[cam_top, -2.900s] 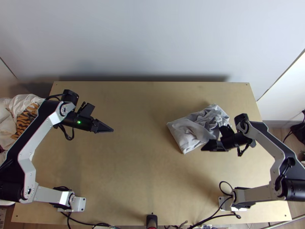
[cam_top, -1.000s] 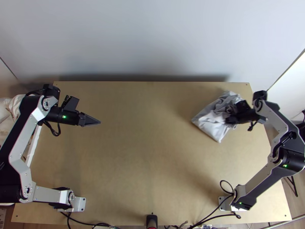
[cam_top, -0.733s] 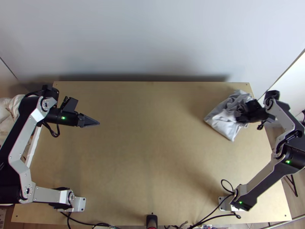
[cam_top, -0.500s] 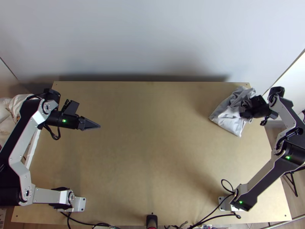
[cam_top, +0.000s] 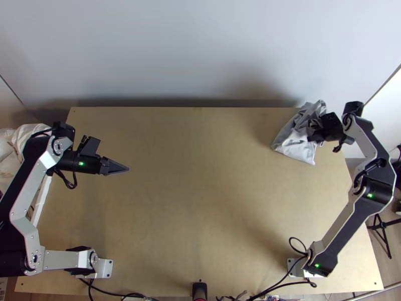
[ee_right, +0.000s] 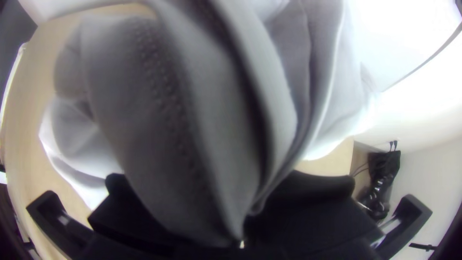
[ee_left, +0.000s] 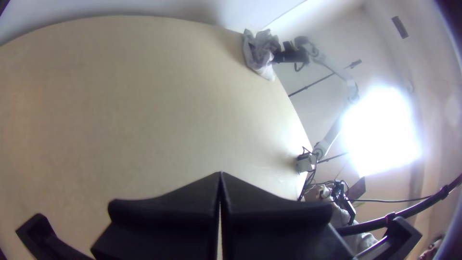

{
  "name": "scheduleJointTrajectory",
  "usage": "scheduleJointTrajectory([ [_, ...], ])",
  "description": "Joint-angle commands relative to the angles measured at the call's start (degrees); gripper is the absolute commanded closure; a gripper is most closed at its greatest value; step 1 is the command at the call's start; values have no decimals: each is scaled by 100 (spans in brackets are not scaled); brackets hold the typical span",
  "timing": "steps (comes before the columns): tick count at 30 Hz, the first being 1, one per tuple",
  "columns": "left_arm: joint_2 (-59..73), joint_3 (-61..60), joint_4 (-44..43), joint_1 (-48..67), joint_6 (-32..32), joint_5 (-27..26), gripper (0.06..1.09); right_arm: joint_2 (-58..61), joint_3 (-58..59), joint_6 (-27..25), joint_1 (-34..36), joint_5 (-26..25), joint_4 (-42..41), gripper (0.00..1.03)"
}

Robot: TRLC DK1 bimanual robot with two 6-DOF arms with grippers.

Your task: Fold the t-shirt

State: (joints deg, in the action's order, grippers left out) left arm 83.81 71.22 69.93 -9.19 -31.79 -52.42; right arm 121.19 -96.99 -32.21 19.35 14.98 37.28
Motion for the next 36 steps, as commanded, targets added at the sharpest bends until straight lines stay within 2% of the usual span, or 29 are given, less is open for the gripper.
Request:
scheduleJointTrajectory([
  [1, -23, -205, -23, -21, -29, -5, 105, 336, -259, -251, -116, 5, -45, 100],
  [3, -40, -205, -23, -13, -20, -5, 105, 336, -154, -269, -81, 5, -45, 100],
  [4, -49, -196, -23, -4, -11, -5, 105, 327, -92, -260, -55, 5, -45, 95],
  [7, -58, -188, -6, -13, 6, 4, 105, 248, 119, -207, 60, 5, 25, 70],
  [8, -58, -188, 3, -21, 6, 4, 105, 169, 216, -198, 95, 5, 25, 58],
  [9, -67, -196, 29, -30, 6, -5, 105, 89, 321, -163, 139, 5, 25, 41],
  [10, -67, -196, 56, -30, 15, 4, 105, 28, 383, -75, 192, 5, 25, 11],
  [11, -75, -205, 91, -30, -3, -5, 105, -34, 462, -14, 235, 5, 34, 3],
  [14, -163, -231, 144, -30, -3, -5, 105, -236, 699, 188, 376, -39, 52, 4],
  [16, -234, -231, 144, -30, 6, -5, 105, -368, 804, 514, 543, -101, 52, 4],
  [18, -278, -223, 152, -39, 6, 4, 105, -631, 1015, 681, 710, -329, 52, 4],
  [27, -286, -302, 249, -338, -275, 4, 105, -2749, 2343, 716, 1062, -400, 113, 4],
  [29, -286, -240, 249, -399, -337, 4, 98, -3303, 2518, 733, 1044, -391, 139, 4],
  [31, -313, -152, 249, -452, -354, 4, 82, -3787, 2694, 777, 842, -382, 298, 4],
  [34, -488, -91, 205, -619, -407, -5, 82, -4604, 3116, 839, 359, -382, 412, 4],
  [36, -594, -64, 135, -812, -380, -119, 82, -5070, 3362, 1085, 7, -382, 412, 4],
])
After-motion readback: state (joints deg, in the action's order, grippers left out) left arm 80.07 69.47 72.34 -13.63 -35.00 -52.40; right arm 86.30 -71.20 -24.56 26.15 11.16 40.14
